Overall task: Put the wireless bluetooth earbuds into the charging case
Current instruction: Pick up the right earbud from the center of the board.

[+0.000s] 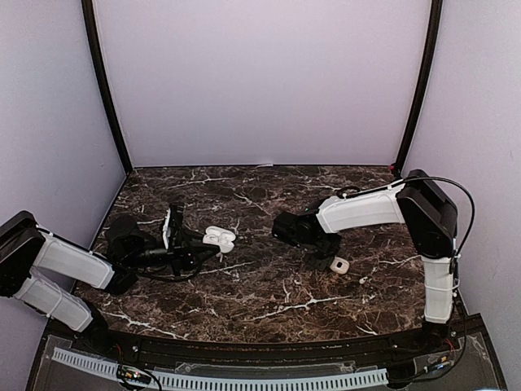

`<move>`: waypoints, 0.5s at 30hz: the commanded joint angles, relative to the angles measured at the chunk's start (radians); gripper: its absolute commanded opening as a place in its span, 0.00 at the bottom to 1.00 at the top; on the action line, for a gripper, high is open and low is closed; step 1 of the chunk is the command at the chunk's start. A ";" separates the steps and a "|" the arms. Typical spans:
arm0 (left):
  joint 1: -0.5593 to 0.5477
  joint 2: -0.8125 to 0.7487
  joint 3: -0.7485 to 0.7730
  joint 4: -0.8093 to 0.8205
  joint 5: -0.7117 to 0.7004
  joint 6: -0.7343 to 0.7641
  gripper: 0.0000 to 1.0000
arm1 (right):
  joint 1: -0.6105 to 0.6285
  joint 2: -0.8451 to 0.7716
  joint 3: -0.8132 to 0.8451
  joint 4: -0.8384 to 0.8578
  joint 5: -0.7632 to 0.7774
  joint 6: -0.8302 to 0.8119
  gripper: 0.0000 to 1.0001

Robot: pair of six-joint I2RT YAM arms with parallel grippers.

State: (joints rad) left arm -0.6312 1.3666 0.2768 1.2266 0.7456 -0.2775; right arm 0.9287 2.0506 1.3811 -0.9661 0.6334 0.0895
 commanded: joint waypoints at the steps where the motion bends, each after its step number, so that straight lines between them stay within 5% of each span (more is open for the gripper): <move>1: 0.006 -0.001 -0.008 0.042 0.023 -0.009 0.14 | 0.009 0.010 -0.004 0.006 0.052 0.018 0.07; 10: 0.006 -0.003 -0.007 0.039 0.023 -0.007 0.14 | 0.009 -0.052 0.020 0.032 0.074 0.042 0.00; 15: 0.005 0.009 0.006 0.040 0.031 -0.006 0.14 | -0.011 -0.240 0.025 0.180 -0.200 0.026 0.00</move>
State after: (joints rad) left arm -0.6312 1.3678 0.2768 1.2270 0.7517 -0.2779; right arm 0.9283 1.9945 1.3819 -0.9222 0.6365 0.1089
